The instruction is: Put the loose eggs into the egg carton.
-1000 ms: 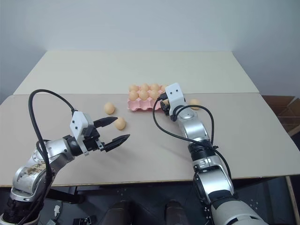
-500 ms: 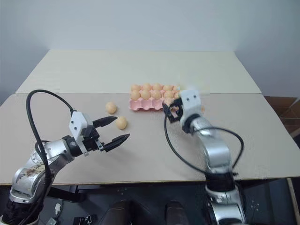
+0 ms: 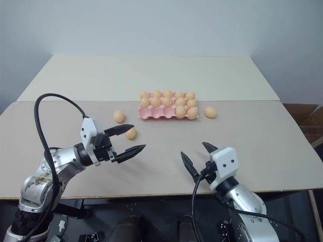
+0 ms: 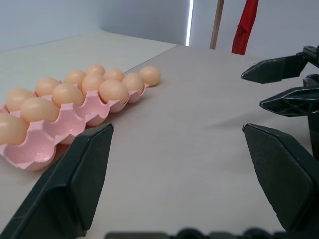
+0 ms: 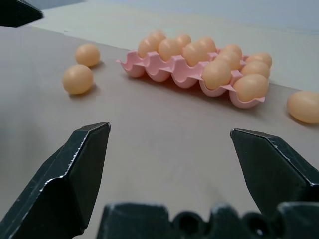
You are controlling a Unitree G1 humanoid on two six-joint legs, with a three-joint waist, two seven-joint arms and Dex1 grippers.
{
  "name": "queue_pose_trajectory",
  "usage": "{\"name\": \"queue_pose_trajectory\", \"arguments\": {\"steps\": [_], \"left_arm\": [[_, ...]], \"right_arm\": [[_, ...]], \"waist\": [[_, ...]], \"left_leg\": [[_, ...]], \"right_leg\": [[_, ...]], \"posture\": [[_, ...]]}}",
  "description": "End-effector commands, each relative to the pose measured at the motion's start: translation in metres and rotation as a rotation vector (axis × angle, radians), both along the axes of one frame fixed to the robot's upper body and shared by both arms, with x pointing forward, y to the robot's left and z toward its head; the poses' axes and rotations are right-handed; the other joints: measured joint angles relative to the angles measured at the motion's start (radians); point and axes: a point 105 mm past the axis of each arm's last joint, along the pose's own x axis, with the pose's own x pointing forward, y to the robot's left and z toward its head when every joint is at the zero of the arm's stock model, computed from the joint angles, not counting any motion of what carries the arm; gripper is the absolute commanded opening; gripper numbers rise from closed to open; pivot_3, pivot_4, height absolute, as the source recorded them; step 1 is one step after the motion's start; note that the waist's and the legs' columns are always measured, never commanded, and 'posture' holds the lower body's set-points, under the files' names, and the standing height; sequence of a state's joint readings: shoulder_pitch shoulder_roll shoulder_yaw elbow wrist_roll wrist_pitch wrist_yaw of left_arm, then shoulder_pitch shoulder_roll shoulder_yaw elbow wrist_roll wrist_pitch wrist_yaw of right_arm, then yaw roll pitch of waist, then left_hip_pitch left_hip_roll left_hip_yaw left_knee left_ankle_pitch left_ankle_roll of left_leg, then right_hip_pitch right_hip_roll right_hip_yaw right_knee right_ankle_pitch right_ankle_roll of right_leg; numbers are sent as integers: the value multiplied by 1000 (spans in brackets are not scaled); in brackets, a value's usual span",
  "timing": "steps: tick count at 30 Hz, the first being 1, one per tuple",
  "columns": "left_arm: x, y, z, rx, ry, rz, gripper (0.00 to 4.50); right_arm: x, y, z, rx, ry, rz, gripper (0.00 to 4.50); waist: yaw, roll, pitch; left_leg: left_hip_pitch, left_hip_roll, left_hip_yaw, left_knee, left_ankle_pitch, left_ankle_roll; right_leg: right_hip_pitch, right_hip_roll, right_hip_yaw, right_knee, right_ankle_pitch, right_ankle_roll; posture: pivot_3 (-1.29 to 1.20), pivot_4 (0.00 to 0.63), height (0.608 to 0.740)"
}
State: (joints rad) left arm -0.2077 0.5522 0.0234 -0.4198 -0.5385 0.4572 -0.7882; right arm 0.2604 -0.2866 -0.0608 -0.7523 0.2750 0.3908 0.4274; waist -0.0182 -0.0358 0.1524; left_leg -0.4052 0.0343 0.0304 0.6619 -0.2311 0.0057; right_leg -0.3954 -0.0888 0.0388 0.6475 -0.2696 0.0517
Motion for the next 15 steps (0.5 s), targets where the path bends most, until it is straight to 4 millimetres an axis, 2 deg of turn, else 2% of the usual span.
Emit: {"name": "queue_pose_trajectory", "arguments": {"steps": [1,3,7,11,15], "left_arm": [[3,-8,7,10,-55,-28,4500],[6,-13,6,34,-59,-30,4500],[12,-27,7,55,-76,-40,4500],[15,-43,14,53,-95,-69,4500],[15,-51,21,45,-106,-82,4500]], "right_arm": [[8,-7,14,-7,-55,-63,4489],[19,-9,16,-22,-28,-95,4489],[48,-16,32,-58,-50,-134,4489],[87,-31,45,-138,-42,-177,4489],[126,-53,49,-216,-4,-260,4489]], "waist": [[1,0,0],[0,0,0],[4,0,0],[5,0,0],[5,0,0]], "left_leg": [[1,0,0,0,0,0],[2,0,0,0,0,0],[2,0,0,0,0,0],[0,-1,0,0,0,0],[-1,-1,0,0,0,0]], "right_leg": [[1,0,0,0,0,0],[2,0,0,0,0,0],[3,0,0,-1,0,0],[2,0,0,-2,0,0],[1,0,-1,-2,0,0]], "posture": [[0,150,740],[0,150,740],[0,150,740],[0,150,740],[0,150,740]]}}
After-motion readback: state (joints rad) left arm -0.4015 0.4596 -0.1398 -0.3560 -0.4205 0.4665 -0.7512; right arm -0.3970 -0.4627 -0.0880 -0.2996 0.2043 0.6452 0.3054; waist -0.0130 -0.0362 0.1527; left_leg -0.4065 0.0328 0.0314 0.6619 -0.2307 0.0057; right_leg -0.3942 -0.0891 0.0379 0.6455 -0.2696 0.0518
